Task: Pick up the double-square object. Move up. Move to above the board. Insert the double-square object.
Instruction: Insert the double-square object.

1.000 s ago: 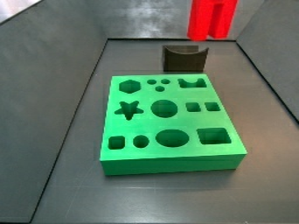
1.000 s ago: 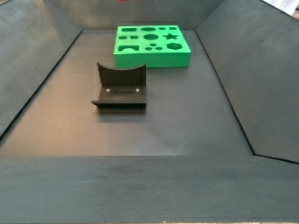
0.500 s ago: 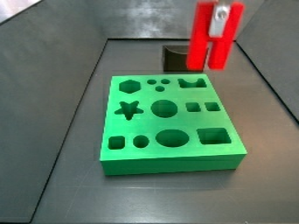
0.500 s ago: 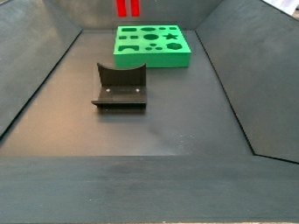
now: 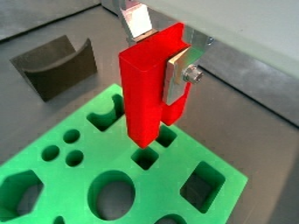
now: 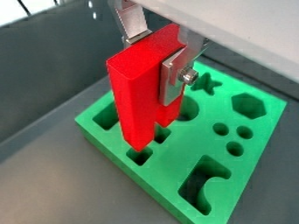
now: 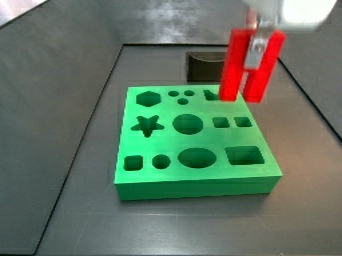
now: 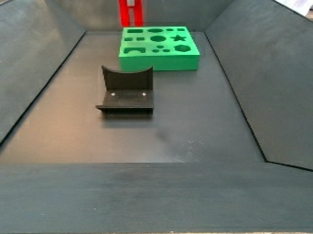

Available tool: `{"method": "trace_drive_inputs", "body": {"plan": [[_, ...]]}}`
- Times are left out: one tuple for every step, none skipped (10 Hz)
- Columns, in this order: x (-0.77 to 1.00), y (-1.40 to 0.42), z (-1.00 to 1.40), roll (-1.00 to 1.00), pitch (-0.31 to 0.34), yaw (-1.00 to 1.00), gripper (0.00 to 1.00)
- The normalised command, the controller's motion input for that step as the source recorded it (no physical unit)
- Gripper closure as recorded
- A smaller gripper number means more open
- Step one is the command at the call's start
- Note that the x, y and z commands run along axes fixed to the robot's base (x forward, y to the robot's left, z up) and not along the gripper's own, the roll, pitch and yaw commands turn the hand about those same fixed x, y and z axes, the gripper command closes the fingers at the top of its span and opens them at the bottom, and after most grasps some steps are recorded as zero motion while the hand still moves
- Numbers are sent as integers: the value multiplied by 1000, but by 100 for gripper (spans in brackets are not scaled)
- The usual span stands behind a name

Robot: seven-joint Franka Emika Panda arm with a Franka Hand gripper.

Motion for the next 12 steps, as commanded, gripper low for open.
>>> {"method": "trace_drive_inputs", "body": {"plan": [[0,-46,-300,166,0,0,100],[-31,0,-43,37,0,0,100],[-74,-54,-431,130,-43,71,100],[-146,-86,-403,120,-79,171,100],[0,0,0,9,0,0,100],[0,-140,-251,64,-29,37,100],[0,-137,-511,181,0,146,100],[0,-149,-597,240,0,274,100],[0,-123,-643,227,0,349,100],[0,-106,-657,266,0,394,100],[0,-51,-669,280,0,443,100],[157,0,-626,254,0,291,100]]}}
